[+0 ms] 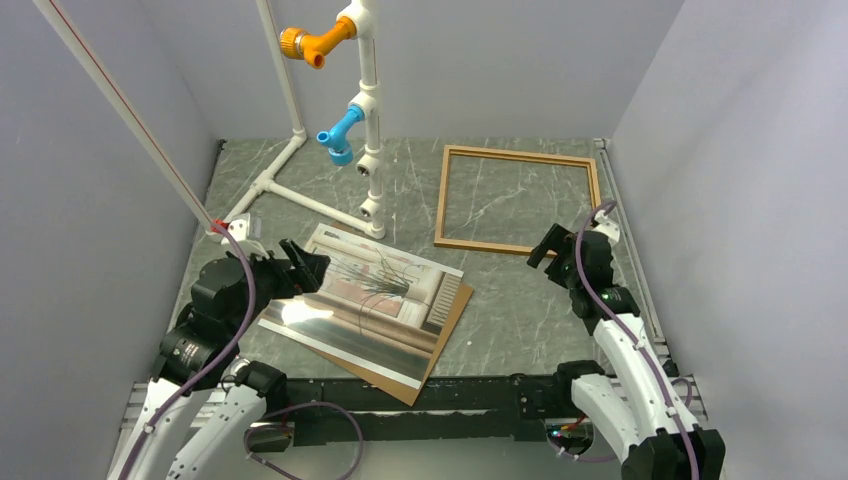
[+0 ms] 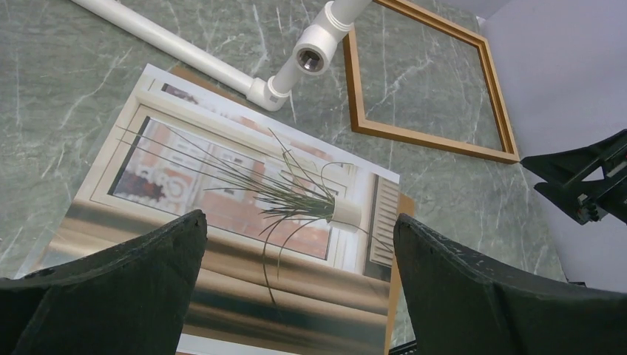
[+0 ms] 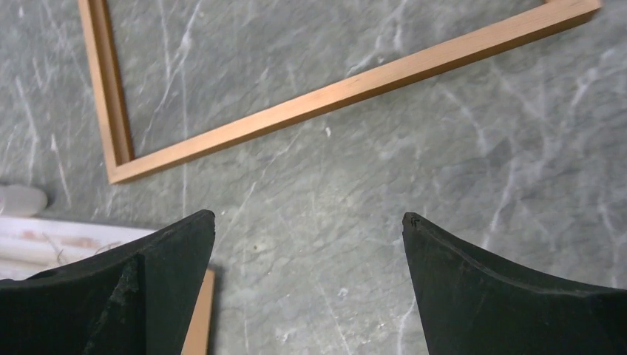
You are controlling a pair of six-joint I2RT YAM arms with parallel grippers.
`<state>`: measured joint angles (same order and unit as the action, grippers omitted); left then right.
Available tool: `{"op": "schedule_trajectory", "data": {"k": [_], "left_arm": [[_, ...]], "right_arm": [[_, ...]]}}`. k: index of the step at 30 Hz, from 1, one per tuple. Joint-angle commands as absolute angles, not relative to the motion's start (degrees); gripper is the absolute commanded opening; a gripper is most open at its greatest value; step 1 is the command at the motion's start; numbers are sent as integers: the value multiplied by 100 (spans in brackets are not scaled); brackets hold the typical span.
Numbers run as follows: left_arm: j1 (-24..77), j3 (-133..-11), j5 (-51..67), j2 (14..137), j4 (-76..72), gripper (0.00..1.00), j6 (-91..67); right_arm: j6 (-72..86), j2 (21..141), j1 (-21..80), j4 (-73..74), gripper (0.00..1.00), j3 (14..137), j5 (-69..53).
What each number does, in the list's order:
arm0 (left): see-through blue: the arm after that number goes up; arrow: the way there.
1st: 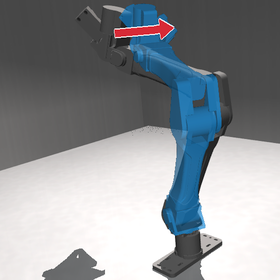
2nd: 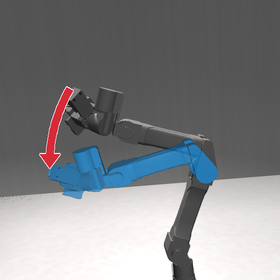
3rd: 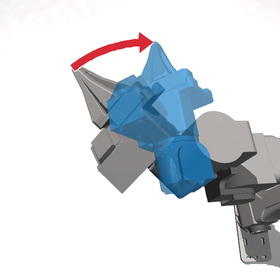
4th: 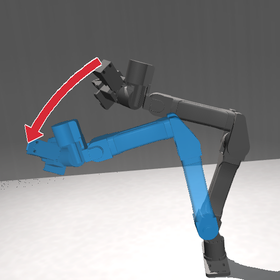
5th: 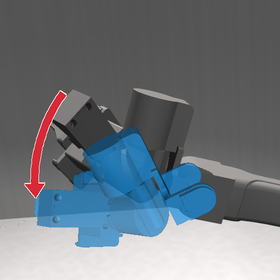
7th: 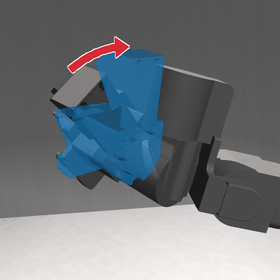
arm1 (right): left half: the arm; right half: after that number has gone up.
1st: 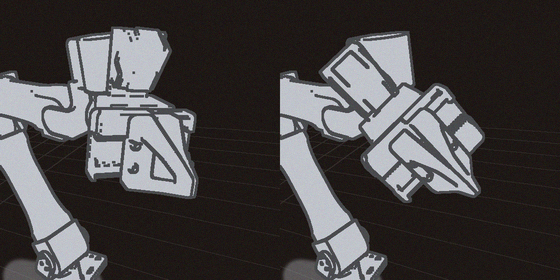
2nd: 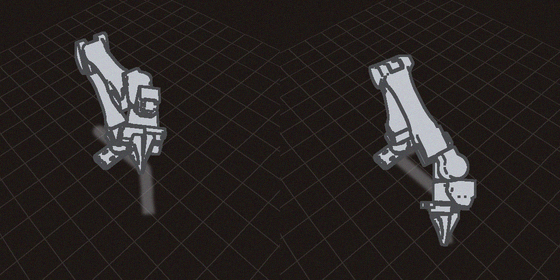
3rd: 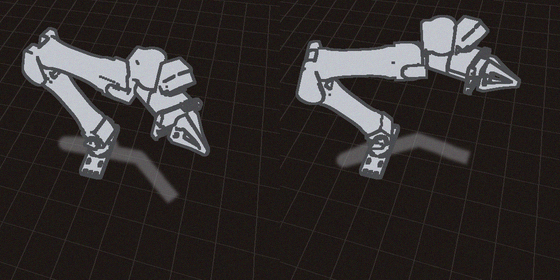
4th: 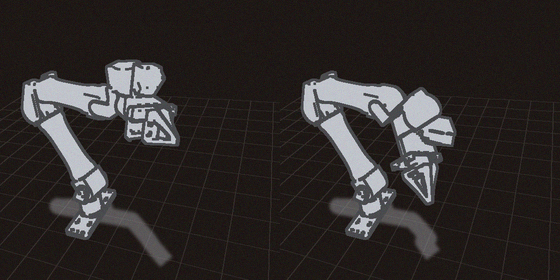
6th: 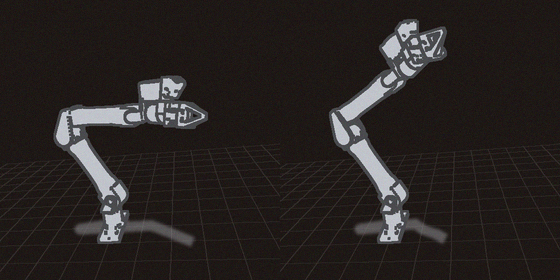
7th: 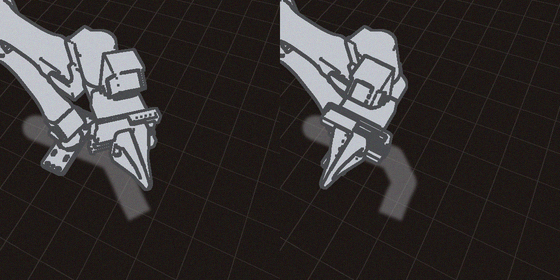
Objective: Put the photo into the frame
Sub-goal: Move the photo frame item to the center of the board.
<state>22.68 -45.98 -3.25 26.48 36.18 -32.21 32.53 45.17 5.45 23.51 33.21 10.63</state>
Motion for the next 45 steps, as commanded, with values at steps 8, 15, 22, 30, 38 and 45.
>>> {"op": "schedule_trajectory", "data": {"k": [8,15,22,30,38,45], "left_arm": [[2259,-4793,606,3253,3234,99,-2970],[2398,-5059,1195,4071,3293,99,-2755],[2643,-5341,925,4092,3530,99,-2700],[2654,-5429,1281,3823,3197,99,-2931],[2654,-5528,1604,3637,2916,99,-3178],[2654,-5602,1554,3635,3066,99,-3167]], "right_arm": [[2672,5204,538,2492,100,3760,473],[2460,6056,612,2429,100,4149,231],[2697,7155,1579,2513,100,4432,145],[3640,7371,2309,2010,100,3824,-527],[3988,7327,2594,2114,100,3464,-786],[4221,7387,2810,1930,99,3363,-1140]]}}
